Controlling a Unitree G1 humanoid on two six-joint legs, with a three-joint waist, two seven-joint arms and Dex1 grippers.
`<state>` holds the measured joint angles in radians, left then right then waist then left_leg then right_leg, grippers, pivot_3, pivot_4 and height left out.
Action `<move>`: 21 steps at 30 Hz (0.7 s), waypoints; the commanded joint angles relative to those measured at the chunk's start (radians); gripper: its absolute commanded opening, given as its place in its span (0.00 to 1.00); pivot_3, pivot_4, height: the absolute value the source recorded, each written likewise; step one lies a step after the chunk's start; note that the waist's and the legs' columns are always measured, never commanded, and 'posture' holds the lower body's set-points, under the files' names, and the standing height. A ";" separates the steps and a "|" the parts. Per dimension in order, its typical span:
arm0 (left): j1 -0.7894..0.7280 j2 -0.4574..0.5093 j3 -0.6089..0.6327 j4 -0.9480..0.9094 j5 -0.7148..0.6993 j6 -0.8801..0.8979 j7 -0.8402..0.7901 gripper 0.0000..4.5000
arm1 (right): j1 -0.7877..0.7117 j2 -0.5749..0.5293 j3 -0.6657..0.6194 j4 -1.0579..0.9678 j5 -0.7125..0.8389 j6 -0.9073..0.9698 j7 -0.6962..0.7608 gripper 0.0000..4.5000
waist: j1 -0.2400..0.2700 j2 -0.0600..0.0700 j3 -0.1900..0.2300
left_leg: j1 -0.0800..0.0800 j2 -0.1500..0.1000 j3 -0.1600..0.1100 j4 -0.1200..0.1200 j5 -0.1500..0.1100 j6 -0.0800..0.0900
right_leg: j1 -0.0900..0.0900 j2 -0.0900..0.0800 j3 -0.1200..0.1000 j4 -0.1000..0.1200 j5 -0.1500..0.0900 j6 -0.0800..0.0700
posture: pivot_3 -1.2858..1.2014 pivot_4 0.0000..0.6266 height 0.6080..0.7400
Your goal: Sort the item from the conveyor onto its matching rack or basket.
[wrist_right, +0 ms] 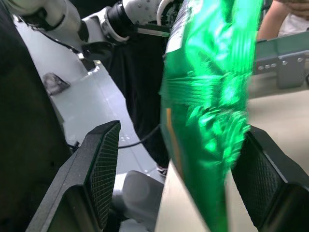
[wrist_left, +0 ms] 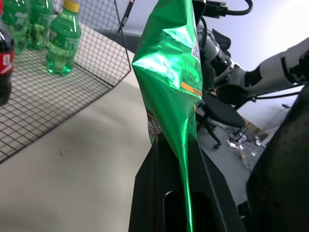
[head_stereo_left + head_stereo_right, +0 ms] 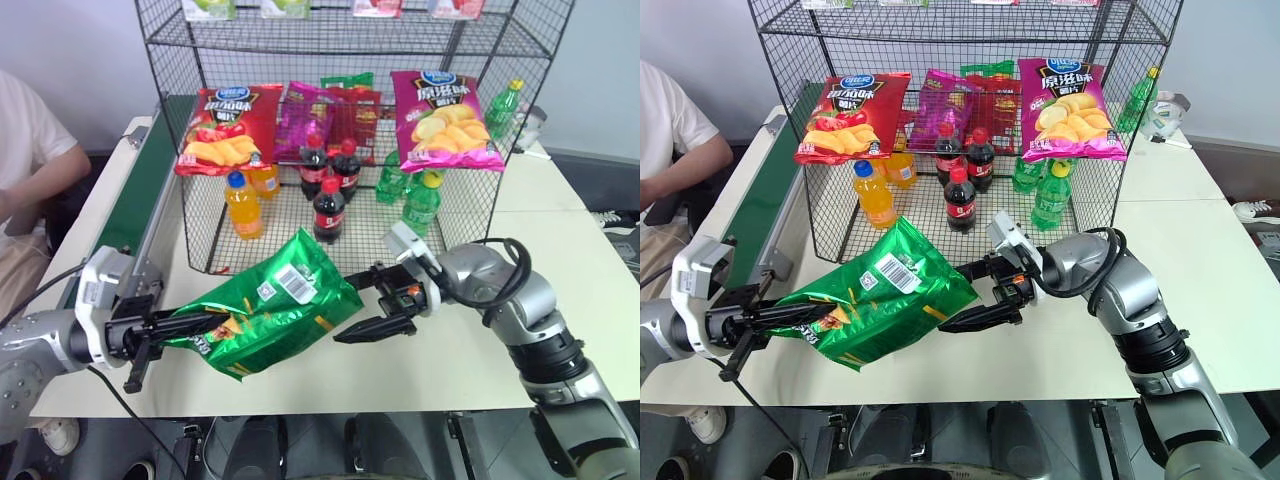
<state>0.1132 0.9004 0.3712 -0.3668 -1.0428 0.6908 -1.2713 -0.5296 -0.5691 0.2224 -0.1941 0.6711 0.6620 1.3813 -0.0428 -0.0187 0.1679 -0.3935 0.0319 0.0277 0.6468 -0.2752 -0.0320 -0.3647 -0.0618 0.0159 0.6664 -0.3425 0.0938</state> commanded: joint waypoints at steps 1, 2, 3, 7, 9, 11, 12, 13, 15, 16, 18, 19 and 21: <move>0.000 0.011 0.012 -0.025 -0.004 0.003 -0.023 0.00 | -0.030 0.022 -0.009 -0.040 0.026 0.000 -0.007 0.75 | 0.000 0.000 0.000 | 0.000 0.000 0.000 0.000 0.000 0.000 | 0.000 0.000 0.000 0.000 0.000 0.000 | 0.52 0.24 0.99; -0.001 0.010 0.009 -0.025 -0.003 0.005 -0.023 0.00 | -0.031 0.028 -0.008 -0.044 0.029 0.003 -0.012 0.75 | 0.000 0.000 0.000 | 0.000 0.000 0.000 0.000 0.000 0.000 | 0.000 0.000 0.000 0.000 0.000 0.000 | 0.52 0.24 0.99; -0.005 0.004 0.004 -0.026 0.001 0.000 -0.018 0.00 | -0.031 0.032 -0.001 -0.049 0.025 0.001 -0.014 0.75 | 0.000 0.000 0.000 | 0.000 0.000 0.000 0.000 0.000 0.000 | 0.000 0.000 0.000 0.000 0.000 0.000 | 0.52 0.24 0.99; -0.027 -0.017 -0.008 -0.027 0.006 -0.006 0.004 0.00 | -0.016 0.038 0.047 -0.052 -0.021 -0.030 -0.002 0.75 | 0.000 0.000 0.000 | 0.000 0.000 0.000 -0.001 0.000 0.000 | 0.000 0.000 0.000 -0.001 0.000 0.000 | 0.52 0.24 0.99; -0.036 -0.026 -0.015 -0.026 0.017 -0.012 0.014 0.00 | -0.012 0.040 0.060 -0.041 -0.034 -0.043 -0.002 0.75 | 0.000 0.000 0.000 | 0.000 0.000 0.000 -0.001 0.000 0.000 | 0.000 -0.001 0.000 -0.001 0.000 0.000 | 0.52 0.24 0.99; -0.041 -0.034 -0.016 -0.027 0.022 -0.013 0.025 0.00 | -0.018 0.049 0.059 -0.031 -0.033 -0.044 -0.008 0.75 | 0.000 0.000 0.000 | -0.001 0.000 0.000 -0.001 0.000 0.000 | -0.001 -0.001 0.000 -0.001 0.000 0.000 | 0.52 0.24 0.99; -0.042 -0.038 -0.015 -0.029 0.021 -0.012 0.030 0.00 | -0.024 0.058 0.055 -0.024 -0.028 -0.039 -0.016 0.70 | 0.000 0.000 0.000 | -0.001 0.000 0.000 -0.001 0.000 0.000 | -0.001 -0.001 0.000 -0.001 0.000 0.000 | 0.52 0.24 0.99; -0.041 -0.041 -0.014 -0.031 0.021 -0.009 0.032 0.00 | -0.029 0.061 0.055 -0.019 -0.027 -0.035 -0.017 0.64 | 0.000 0.000 0.000 | -0.001 0.000 0.000 -0.001 0.000 0.000 | -0.001 -0.001 0.000 -0.001 0.000 0.000 | 0.52 0.24 0.99; -0.041 -0.046 -0.017 -0.035 0.029 -0.012 0.035 0.00 | -0.032 0.062 0.058 -0.016 -0.029 -0.037 -0.011 0.48 | -0.001 0.000 0.000 | -0.002 0.000 0.000 -0.001 0.000 0.000 | -0.001 -0.001 0.000 -0.001 0.000 0.000 | 0.52 0.24 0.99; -0.043 -0.048 -0.019 -0.035 0.027 -0.009 0.041 0.00 | -0.034 0.063 0.060 -0.012 -0.030 -0.037 -0.009 0.38 | -0.001 0.000 0.000 | -0.002 0.000 0.000 -0.001 0.000 0.000 | -0.002 -0.001 0.000 -0.001 0.000 0.000 | 0.52 0.24 0.99; -0.060 -0.061 -0.019 -0.028 0.045 -0.029 0.060 0.00 | -0.035 0.064 0.066 -0.003 -0.040 -0.046 -0.005 0.16 | 0.000 0.000 0.000 | -0.002 0.000 0.000 -0.001 0.000 0.000 | -0.002 -0.001 0.000 -0.001 0.000 0.000 | 0.52 0.24 0.99; -0.072 -0.066 -0.019 -0.021 0.048 -0.033 0.068 0.00 | -0.036 0.064 0.067 0.003 -0.042 -0.048 -0.004 0.05 | 0.000 0.000 0.000 | -0.002 0.000 0.000 -0.001 0.000 0.000 | -0.002 -0.001 0.000 -0.001 0.000 0.000 | 0.52 0.24 0.99; -0.096 -0.076 -0.011 -0.007 0.038 -0.026 0.089 0.00 | -0.037 0.058 0.068 0.023 -0.061 -0.069 0.004 0.01 | 0.000 0.000 0.000 | -0.002 0.000 0.000 -0.001 0.000 0.000 | -0.002 -0.001 0.000 -0.001 0.000 0.000 | 0.52 0.24 0.99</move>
<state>0.0363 0.8262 0.3356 -0.3714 -0.9940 0.6813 -1.2009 -0.5555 -0.5154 0.2886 -0.1689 0.6135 0.6173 1.3679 -0.0429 -0.0186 0.1680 -0.3953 0.0316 0.0276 0.6463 -0.2752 -0.0321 -0.3662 -0.0625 0.0157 0.6654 -0.3425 0.0936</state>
